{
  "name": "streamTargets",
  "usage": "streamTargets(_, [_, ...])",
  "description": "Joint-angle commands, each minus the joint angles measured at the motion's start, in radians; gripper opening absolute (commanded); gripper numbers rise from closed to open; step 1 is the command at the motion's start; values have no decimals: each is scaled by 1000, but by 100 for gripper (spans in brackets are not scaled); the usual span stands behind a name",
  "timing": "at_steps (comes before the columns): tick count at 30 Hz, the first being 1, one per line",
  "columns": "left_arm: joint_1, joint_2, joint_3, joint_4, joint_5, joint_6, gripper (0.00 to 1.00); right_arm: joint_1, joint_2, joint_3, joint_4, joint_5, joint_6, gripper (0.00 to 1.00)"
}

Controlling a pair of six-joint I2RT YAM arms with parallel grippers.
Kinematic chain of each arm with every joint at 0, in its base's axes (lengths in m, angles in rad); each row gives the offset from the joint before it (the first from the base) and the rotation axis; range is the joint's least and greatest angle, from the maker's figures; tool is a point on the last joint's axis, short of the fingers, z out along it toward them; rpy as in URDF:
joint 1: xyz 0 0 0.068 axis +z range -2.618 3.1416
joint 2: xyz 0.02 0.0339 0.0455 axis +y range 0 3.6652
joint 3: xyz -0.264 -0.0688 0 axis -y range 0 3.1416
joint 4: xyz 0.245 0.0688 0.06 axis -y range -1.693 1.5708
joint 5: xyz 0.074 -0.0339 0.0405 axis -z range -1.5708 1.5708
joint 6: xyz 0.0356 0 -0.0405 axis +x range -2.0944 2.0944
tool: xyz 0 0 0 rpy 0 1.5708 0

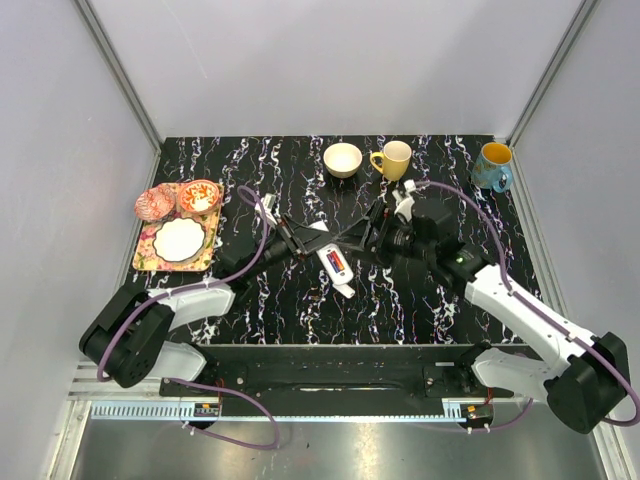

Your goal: Load the batteries into the remote control

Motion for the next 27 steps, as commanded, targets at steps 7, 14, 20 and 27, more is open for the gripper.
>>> streamTargets(7, [36, -13, -64, 125, 7, -12, 0, -28, -94, 219, -309, 165, -336, 90])
streamTargets(14, [138, -135, -211, 176, 77, -57, 0, -10, -31, -6, -380, 292, -558, 74])
streamTargets(20, [166, -341, -239, -10, 80, 7, 0, 195, 165, 53, -355, 441, -695, 76])
streamTargets(27, [169, -501, -223, -208, 74, 95, 0, 217, 398, 176, -344, 485, -810, 77])
